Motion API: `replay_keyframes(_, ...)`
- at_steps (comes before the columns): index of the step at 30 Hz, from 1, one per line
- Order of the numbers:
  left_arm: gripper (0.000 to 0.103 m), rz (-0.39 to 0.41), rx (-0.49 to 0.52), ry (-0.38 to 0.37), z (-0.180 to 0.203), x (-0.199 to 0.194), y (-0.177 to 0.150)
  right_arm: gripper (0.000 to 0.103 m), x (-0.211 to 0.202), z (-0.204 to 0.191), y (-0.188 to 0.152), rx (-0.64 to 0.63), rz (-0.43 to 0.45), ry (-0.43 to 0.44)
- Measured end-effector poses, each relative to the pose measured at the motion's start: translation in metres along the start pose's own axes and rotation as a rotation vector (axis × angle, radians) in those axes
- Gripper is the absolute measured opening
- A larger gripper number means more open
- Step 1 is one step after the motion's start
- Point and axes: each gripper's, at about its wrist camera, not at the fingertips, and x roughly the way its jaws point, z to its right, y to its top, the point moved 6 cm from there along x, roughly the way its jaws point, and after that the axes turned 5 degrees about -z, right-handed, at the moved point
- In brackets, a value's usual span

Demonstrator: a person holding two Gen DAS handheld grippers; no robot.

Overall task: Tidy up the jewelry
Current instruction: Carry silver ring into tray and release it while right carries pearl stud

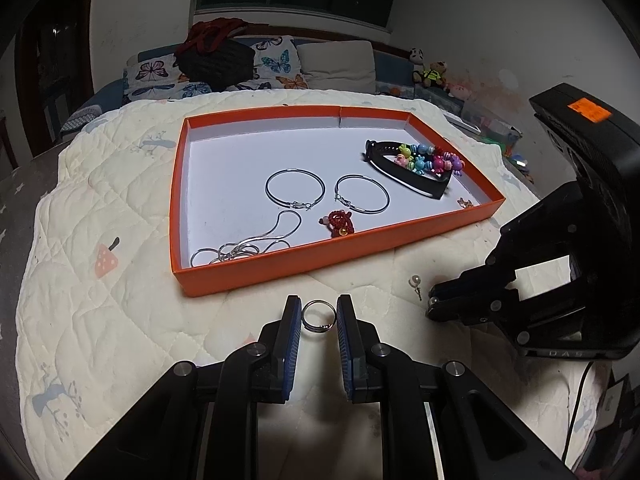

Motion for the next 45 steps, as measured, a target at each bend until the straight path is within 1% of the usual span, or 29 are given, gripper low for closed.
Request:
replay_keyframes(2,0.019,-0.001,-0.003,-0.004,-0.001,0.000,0.000,0.010,0.001,-0.006,0.000,-0.050,-0.009,-0.038)
replay_keyframes(3,0.019,-0.002,-0.003,-0.006,-0.001,0.001,0.000,0.010,0.001,-0.006,0.000,-0.053,-0.013,-0.042)
replay_keyframes(8,0.019,-0.006,-0.003,-0.010,-0.002,0.003,-0.001,0.010,0.003,-0.008,0.003,-0.070,-0.041,-0.030)
replay_keyframes(14,0.019,0.002,0.000,-0.009,-0.003,0.001,0.000,0.010,0.000,-0.009,0.002,-0.093,-0.065,-0.036)
replay_keyframes(20,0.019,0.023,0.003,-0.011,-0.002,-0.008,0.007,0.010,-0.012,-0.004,-0.003,-0.055,-0.041,-0.010)
replay_keyframes(22,0.019,0.034,0.002,-0.010,-0.003,-0.012,0.014,0.010,-0.020,0.000,-0.001,-0.048,-0.015,-0.025)
replay_keyframes(23,0.019,0.040,0.001,-0.011,-0.003,-0.014,0.017,0.010,-0.025,0.002,-0.001,-0.053,-0.016,-0.019)
replay_keyframes(26,0.019,0.061,0.007,-0.008,-0.004,-0.017,0.033,0.010,-0.042,0.018,0.006,0.000,0.042,-0.038)
replay_keyframes(31,0.019,0.077,0.027,0.002,-0.003,-0.013,0.056,0.010,-0.046,0.051,0.018,0.103,0.096,-0.064)
replay_keyframes(36,0.019,0.038,0.032,0.010,-0.006,0.008,0.066,0.010,-0.033,0.061,0.024,0.159,0.103,-0.077)
replay_keyframes(38,0.019,0.020,0.028,0.011,-0.008,0.015,0.066,0.010,-0.027,0.065,0.028,0.183,0.101,-0.058)
replay_keyframes(45,0.019,-0.012,0.016,0.005,-0.010,0.031,0.064,0.010,-0.021,0.073,0.028,0.210,0.087,-0.035)
